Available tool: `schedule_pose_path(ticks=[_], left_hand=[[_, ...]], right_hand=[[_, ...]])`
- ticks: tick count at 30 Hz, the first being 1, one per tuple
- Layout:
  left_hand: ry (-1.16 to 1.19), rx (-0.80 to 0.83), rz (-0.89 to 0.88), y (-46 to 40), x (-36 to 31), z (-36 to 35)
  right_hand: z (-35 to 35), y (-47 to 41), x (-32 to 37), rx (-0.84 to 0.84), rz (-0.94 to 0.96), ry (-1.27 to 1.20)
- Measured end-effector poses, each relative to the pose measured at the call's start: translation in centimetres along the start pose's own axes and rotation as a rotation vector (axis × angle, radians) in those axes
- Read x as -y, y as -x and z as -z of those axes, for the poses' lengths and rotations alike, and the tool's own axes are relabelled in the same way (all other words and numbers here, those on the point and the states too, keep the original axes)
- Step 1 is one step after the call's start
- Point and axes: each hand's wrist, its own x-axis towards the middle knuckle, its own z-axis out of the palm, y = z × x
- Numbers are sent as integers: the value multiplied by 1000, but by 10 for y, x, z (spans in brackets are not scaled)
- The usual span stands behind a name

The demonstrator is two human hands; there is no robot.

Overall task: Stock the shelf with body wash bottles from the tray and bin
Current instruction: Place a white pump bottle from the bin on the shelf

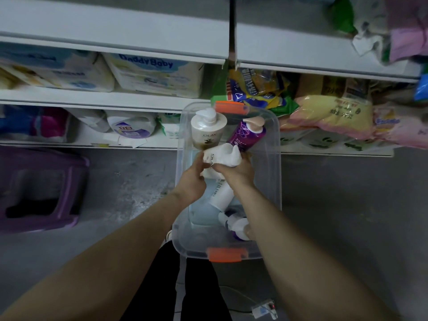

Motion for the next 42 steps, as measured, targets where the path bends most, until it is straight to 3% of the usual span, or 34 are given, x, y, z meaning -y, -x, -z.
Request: schedule_pose_path(ticks=[5, 14, 19, 23, 31, 42], left_hand=[[58, 43, 17, 9, -7, 4], [171, 114, -139, 70, -68, 48], [303, 232, -102, 97, -94, 82], [346, 279, -177, 119, -129, 96], [427, 162, -353, 152, -191, 113], [426, -33, -556, 193, -285, 163]], right_hand=[[20, 13, 13, 93, 158, 169], [96, 69, 101, 340, 288, 25], [133, 108, 160, 403, 341, -36], [156, 139, 199, 445, 387, -48], [182, 170, 254, 402, 515, -218], [226, 219, 327, 482, 771, -81]])
